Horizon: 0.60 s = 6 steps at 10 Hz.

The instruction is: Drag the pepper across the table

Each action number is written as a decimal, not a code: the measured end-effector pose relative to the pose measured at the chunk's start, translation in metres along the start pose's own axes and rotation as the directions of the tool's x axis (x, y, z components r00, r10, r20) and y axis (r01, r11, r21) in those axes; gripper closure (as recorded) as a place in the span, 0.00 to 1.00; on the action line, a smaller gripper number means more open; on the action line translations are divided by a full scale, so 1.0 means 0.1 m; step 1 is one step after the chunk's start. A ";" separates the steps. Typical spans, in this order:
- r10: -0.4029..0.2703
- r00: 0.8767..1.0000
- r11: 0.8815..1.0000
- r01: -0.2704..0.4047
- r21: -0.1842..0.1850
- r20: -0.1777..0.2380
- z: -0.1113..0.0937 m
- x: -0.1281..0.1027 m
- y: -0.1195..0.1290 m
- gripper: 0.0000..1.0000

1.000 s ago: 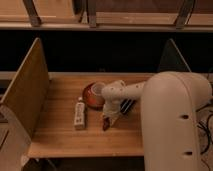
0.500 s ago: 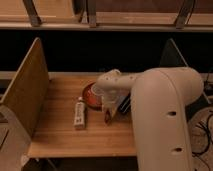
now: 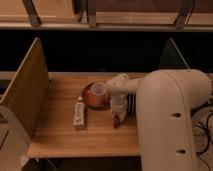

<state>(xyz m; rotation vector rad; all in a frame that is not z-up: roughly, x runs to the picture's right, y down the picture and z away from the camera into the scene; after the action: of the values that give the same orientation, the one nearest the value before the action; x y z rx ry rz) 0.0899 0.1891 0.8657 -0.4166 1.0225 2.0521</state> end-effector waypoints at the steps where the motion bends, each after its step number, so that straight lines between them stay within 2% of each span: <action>1: 0.004 1.000 1.000 -0.004 0.000 0.000 -0.01 -0.01 -0.02 1.00; 6: 0.002 1.000 1.000 -0.002 -0.003 0.001 -0.01 -0.01 0.00 1.00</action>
<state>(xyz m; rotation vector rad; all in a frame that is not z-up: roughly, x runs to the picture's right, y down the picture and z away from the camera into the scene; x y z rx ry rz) 0.0904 0.1882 0.8655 -0.4166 1.0200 2.0560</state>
